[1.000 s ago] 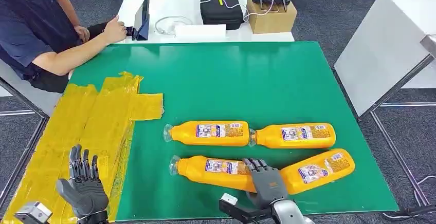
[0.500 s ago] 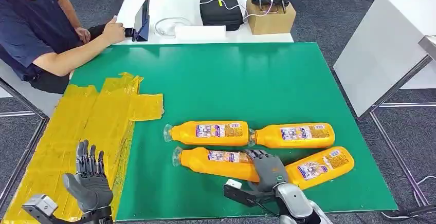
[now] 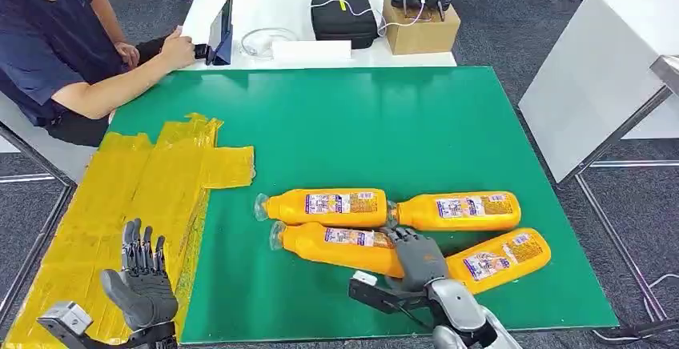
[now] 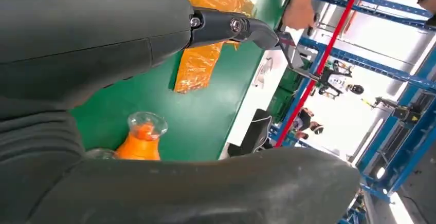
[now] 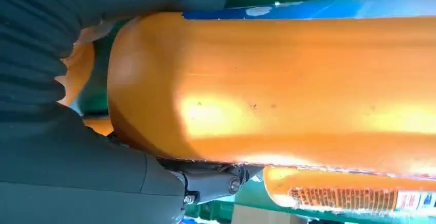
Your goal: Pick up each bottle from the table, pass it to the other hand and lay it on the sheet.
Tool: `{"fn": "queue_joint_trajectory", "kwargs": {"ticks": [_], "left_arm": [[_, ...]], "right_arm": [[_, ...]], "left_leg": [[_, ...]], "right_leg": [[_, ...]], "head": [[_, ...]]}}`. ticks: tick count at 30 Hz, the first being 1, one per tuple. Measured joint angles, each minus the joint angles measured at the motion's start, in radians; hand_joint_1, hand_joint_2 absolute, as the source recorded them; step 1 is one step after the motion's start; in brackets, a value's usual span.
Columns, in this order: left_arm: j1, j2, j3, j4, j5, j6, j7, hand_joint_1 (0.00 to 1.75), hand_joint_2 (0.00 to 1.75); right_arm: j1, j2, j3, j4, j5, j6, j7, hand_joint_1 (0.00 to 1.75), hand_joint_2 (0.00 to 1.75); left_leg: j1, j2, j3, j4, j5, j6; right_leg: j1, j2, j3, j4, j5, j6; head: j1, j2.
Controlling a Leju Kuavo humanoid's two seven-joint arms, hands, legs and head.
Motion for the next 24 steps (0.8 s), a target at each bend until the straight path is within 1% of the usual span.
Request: {"fn": "queue_joint_trajectory", "kwargs": {"ticks": [1,2,6,10,13,17,24], "left_arm": [[0.0,0.0,0.0,0.0,-0.001,0.0,0.0,0.0,0.0],[0.001,0.0,-0.001,0.0,-0.001,0.001,0.0,0.0,1.75],[0.005,0.0,-0.006,0.0,0.003,0.023,-0.017,0.0,1.75],[0.012,0.0,-0.016,-0.003,-0.001,0.045,-0.029,0.0,1.75],[0.018,0.0,-0.049,-0.014,-0.01,0.021,0.005,0.0,1.75],[0.023,0.0,-0.089,-0.026,-0.013,0.021,0.015,0.0,1.75],[0.027,0.0,-0.108,-0.034,-0.013,0.021,0.016,0.0,1.75]], "right_arm": [[0.0,0.018,-0.009,0.006,-0.026,-0.035,-0.034,1.75,1.75],[0.0,0.037,-0.018,0.01,-0.043,-0.061,-0.058,1.75,1.75],[0.038,0.147,-0.027,-0.021,-0.074,-0.217,-0.187,1.75,1.75],[0.1,0.226,-0.027,-0.126,-0.124,-0.293,-0.303,1.75,1.75],[0.155,0.273,-0.026,-0.209,-0.173,-0.329,-0.414,1.75,1.75],[0.193,0.307,-0.024,-0.266,-0.178,-0.334,-0.431,1.75,1.75],[0.207,0.317,-0.025,-0.295,-0.182,-0.337,-0.438,1.75,1.75]], "left_leg": [[0.0,0.0,-0.001,0.0,0.0,0.0],[0.0,0.0,-0.001,0.0,0.0,0.0],[0.001,0.0,-0.004,0.0,0.001,-0.001],[0.002,-0.001,-0.009,0.0,0.001,-0.001],[0.002,-0.002,-0.012,0.0,0.0,-0.001],[0.001,-0.001,-0.012,0.0,0.0,-0.001],[0.001,-0.001,-0.012,0.0,0.0,-0.001]], "right_leg": [[0.0,0.0,0.0,0.0,0.0,0.0],[0.0,0.0,-0.001,0.0,0.0,0.0],[0.001,0.0,-0.005,0.002,0.0,0.0],[0.003,0.0,-0.01,0.003,-0.001,-0.001],[0.002,0.0,-0.012,0.003,-0.001,-0.001],[0.001,0.0,-0.012,0.002,-0.001,-0.001],[0.001,0.0,-0.012,0.002,-0.001,-0.001]], "head": [[0.0,0.0],[0.0,0.0],[0.0,0.0],[0.0,0.0],[0.0,0.0],[0.0,0.0],[0.0,0.0]]}}
